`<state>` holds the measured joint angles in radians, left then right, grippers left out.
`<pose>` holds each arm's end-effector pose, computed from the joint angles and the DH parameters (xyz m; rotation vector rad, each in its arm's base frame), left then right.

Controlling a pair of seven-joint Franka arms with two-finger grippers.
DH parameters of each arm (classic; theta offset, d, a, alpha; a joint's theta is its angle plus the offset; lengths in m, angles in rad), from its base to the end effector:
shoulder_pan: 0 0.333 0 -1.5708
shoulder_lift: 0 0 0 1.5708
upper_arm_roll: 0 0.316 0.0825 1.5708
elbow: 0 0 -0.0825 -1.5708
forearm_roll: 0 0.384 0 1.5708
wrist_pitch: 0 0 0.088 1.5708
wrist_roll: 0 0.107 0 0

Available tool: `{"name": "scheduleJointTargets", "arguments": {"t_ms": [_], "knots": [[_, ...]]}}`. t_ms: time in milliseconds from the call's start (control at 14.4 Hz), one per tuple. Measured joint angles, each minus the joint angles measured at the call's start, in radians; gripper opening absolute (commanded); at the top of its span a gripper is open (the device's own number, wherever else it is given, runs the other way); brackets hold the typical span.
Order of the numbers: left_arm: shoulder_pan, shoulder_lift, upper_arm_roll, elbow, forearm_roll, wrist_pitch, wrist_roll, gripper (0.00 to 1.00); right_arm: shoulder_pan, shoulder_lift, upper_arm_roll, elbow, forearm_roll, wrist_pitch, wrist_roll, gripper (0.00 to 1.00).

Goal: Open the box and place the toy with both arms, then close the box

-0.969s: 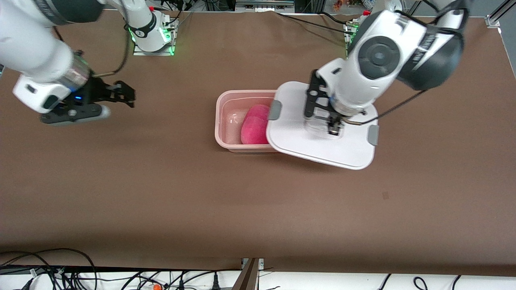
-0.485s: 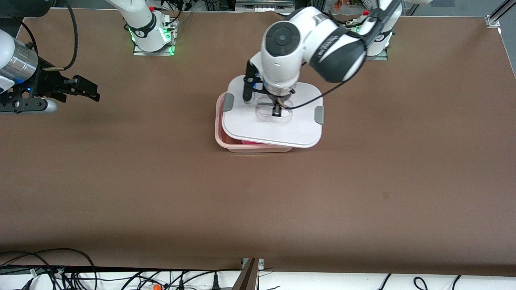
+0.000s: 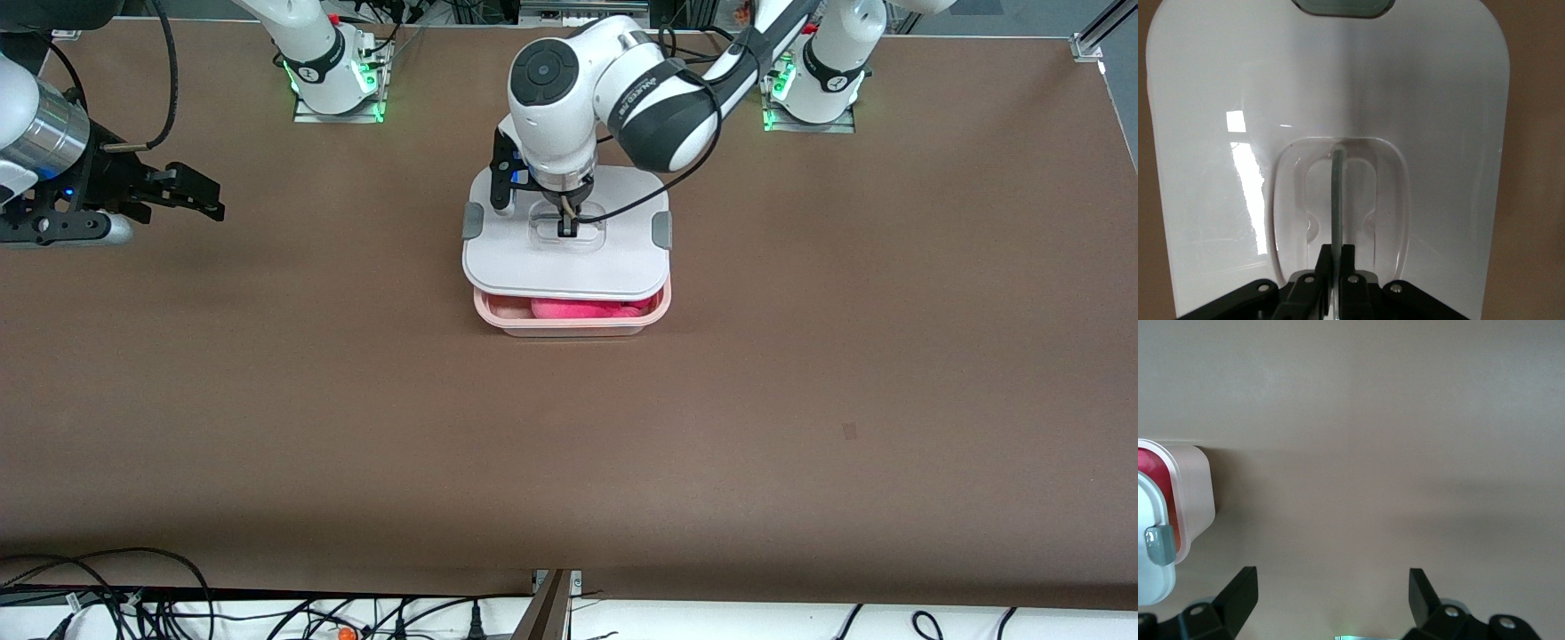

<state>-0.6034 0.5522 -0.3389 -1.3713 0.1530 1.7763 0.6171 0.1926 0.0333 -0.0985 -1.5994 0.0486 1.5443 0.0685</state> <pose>0.4545 -0.5263 0.4003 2.2186 -2.2009 -0.1873 0.5565 0.0587 0.5905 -3.1001 -0.0382 0.1421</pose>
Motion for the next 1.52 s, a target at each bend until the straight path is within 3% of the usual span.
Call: {"name": "scheduleJointTargets", "arguments": {"t_ms": [415, 762, 1523], "knots": [[-0.002, 0.037, 0.011, 0.0, 0.006, 0.034, -0.011, 0.0, -0.009, -0.006, -0.015, 0.003, -0.002, -0.06, 0.0, 1.0], [0.0, 0.048, 0.019, 0.0, 0.008, 0.047, -0.018, 0.0, -0.013, -0.066, -0.033, 0.006, -0.003, -0.12, 0.0, 1.0], [0.003, 0.069, 0.037, 0.0, 0.008, 0.074, -0.019, 0.0, 0.011, -0.028, 0.021, -0.028, 0.021, -0.073, 0.005, 1.0]]}}
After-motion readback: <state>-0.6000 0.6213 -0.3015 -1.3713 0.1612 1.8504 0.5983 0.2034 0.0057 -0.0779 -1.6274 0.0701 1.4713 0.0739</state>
